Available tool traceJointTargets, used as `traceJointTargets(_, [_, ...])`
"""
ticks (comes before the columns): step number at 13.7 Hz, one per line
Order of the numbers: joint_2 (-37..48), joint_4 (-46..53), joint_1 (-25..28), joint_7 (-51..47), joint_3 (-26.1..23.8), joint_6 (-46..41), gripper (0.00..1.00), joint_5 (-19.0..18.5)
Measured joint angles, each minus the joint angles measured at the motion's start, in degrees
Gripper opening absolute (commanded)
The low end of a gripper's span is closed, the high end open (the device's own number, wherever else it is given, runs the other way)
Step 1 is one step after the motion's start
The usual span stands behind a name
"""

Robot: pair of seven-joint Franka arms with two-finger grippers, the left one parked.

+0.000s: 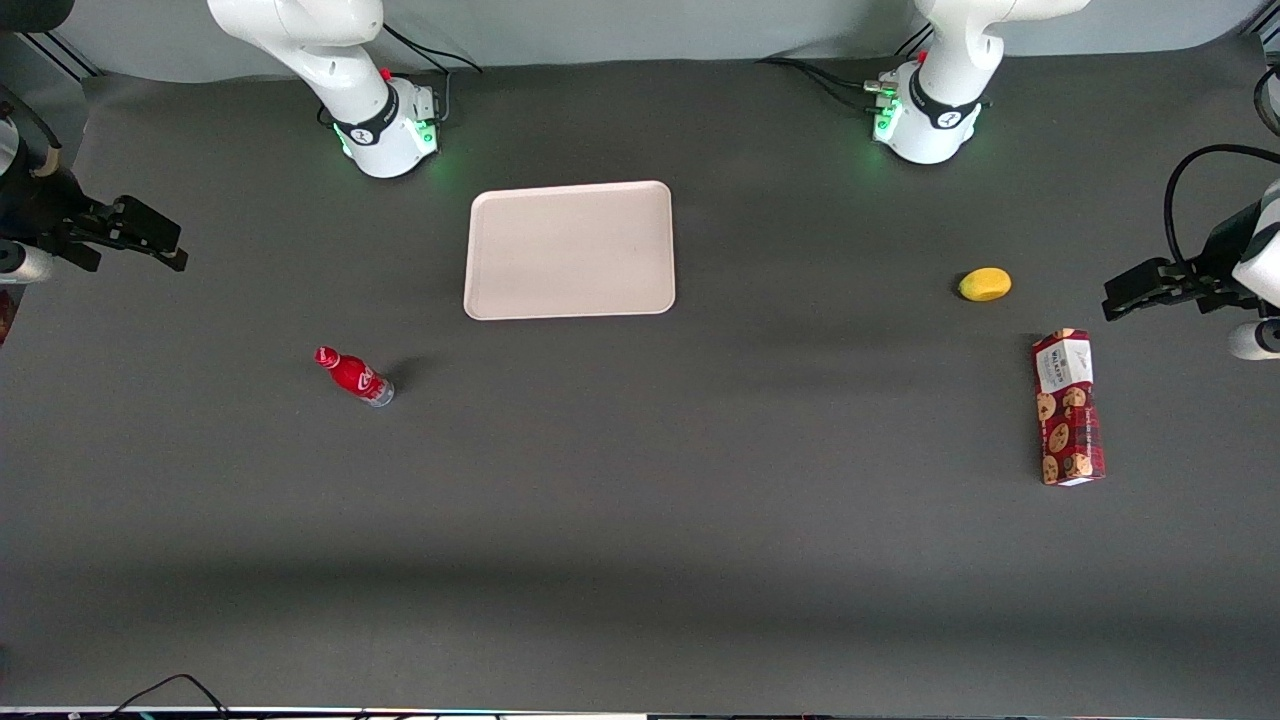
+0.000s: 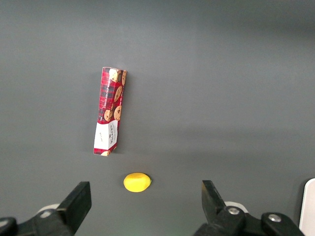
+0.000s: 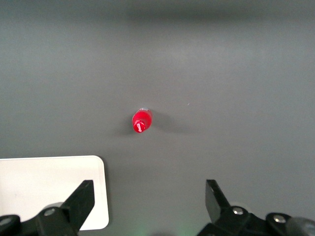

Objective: Place coke bottle on tray
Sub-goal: 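Move the right gripper down to the red Coca-Cola bottle lying on the table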

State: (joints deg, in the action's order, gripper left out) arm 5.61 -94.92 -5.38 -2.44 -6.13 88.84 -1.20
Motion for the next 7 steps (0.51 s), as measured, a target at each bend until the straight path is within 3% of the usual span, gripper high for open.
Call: traceJointTargets(7, [-1.8,-1.5,0.1,-0.6,-2.0,2.6,1.00,0.3])
